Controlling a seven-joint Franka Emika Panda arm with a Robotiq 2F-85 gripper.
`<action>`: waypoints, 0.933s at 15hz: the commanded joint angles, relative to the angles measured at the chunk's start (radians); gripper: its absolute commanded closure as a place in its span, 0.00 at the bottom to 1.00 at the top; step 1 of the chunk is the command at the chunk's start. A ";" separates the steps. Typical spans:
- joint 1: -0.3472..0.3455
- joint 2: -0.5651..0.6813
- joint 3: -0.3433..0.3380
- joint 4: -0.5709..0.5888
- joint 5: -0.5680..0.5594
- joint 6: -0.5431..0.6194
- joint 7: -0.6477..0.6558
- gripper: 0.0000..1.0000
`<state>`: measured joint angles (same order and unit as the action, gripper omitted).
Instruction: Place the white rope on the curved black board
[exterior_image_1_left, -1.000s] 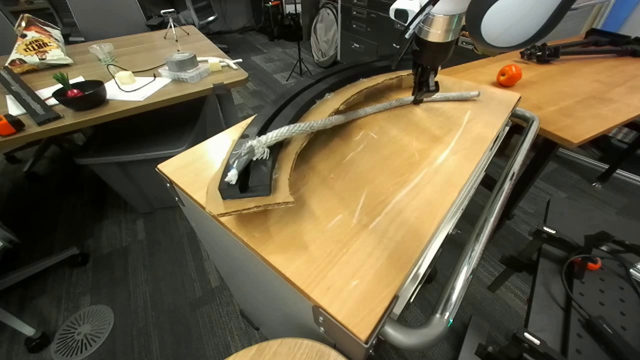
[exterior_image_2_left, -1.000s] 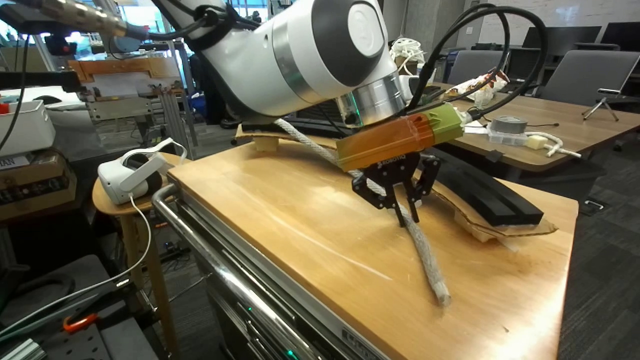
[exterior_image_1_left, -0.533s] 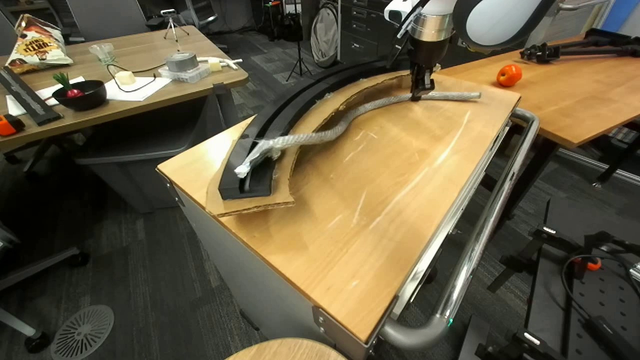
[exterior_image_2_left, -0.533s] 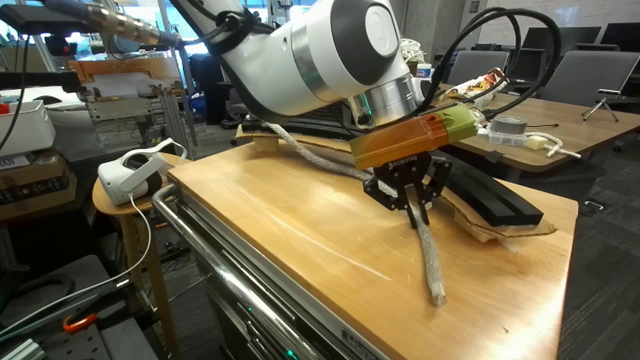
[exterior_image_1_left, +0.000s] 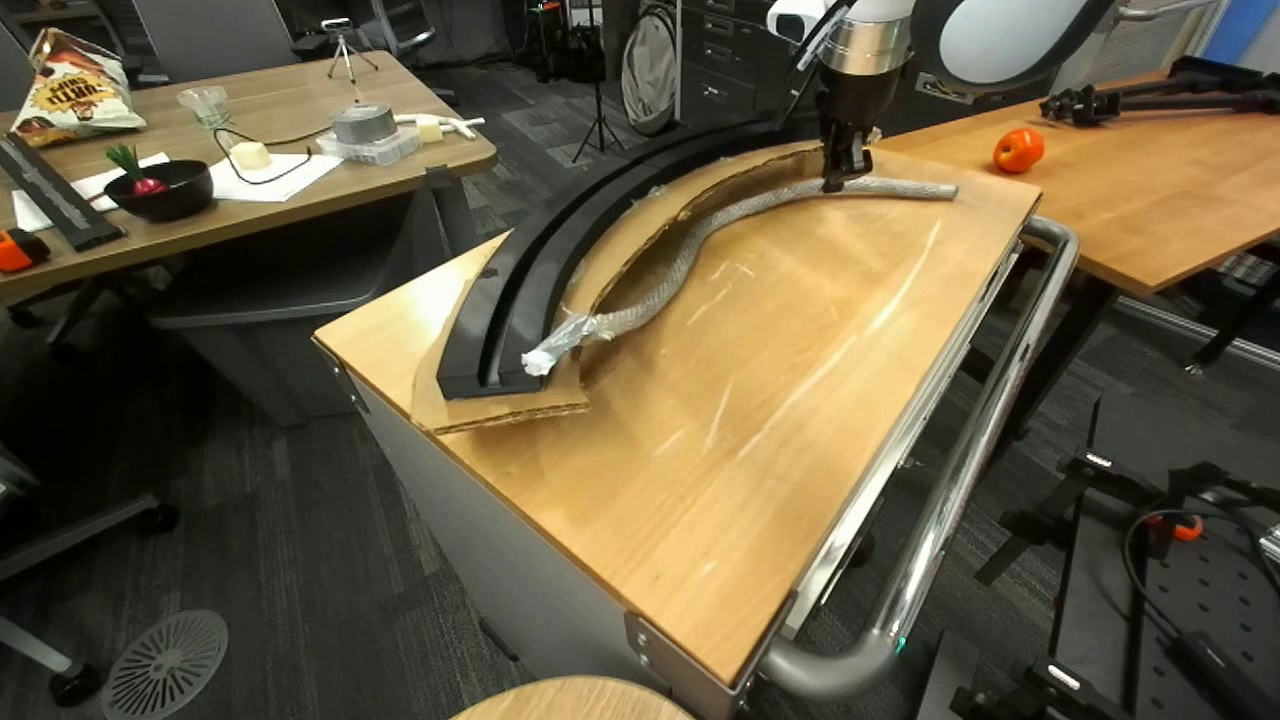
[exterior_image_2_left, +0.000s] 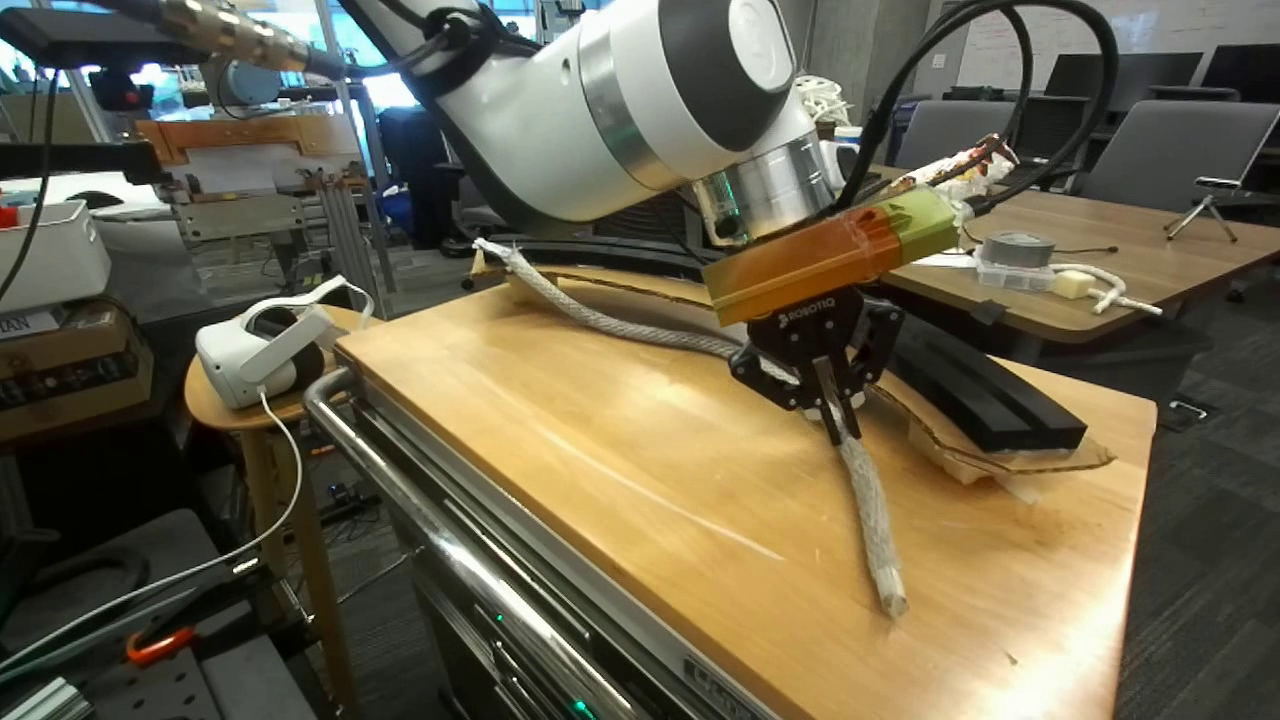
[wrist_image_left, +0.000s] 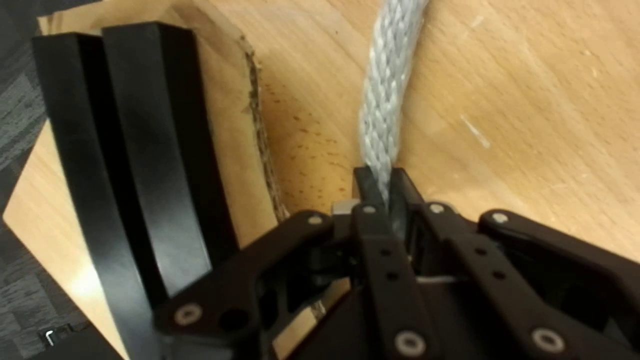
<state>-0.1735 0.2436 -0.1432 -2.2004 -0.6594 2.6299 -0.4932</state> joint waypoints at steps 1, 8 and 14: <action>0.032 -0.127 -0.038 -0.071 -0.186 0.019 0.066 0.95; 0.015 -0.297 -0.020 -0.140 -0.486 0.097 0.268 0.94; 0.033 -0.218 0.010 -0.054 -0.558 0.091 0.416 0.94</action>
<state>-0.1512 -0.0148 -0.1462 -2.3113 -1.1267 2.7189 -0.1837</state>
